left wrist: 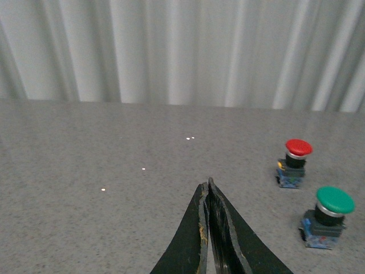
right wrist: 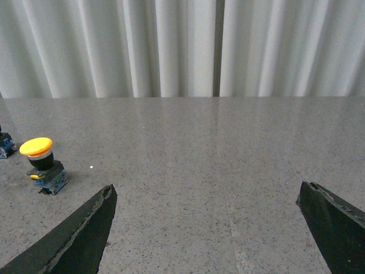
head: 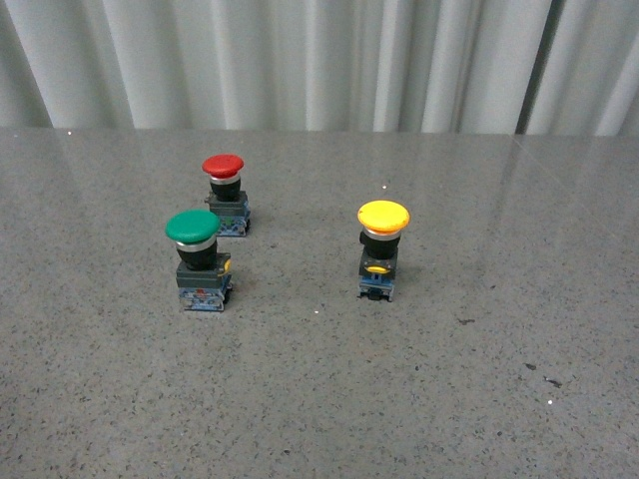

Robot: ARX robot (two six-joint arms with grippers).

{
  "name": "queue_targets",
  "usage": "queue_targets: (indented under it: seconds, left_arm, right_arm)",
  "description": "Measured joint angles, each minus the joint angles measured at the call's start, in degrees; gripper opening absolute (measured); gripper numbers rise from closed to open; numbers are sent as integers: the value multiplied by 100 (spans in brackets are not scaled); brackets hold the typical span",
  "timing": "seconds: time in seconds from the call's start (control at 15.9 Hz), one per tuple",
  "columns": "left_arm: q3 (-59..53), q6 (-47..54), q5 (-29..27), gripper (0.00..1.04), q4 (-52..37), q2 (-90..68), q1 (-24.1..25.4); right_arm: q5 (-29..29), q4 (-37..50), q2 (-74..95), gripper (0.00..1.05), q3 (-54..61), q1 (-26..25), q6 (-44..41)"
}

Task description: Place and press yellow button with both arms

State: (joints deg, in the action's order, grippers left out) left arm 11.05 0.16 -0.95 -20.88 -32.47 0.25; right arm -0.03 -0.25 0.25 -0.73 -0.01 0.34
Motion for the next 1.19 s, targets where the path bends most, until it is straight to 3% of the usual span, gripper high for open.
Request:
queue_targets:
  seconds: [1.19]
  left_arm:
    - [-1025,-13,94,2,1123,2282,-42]
  right_arm:
    - [0,0,0,98,0,0,0]
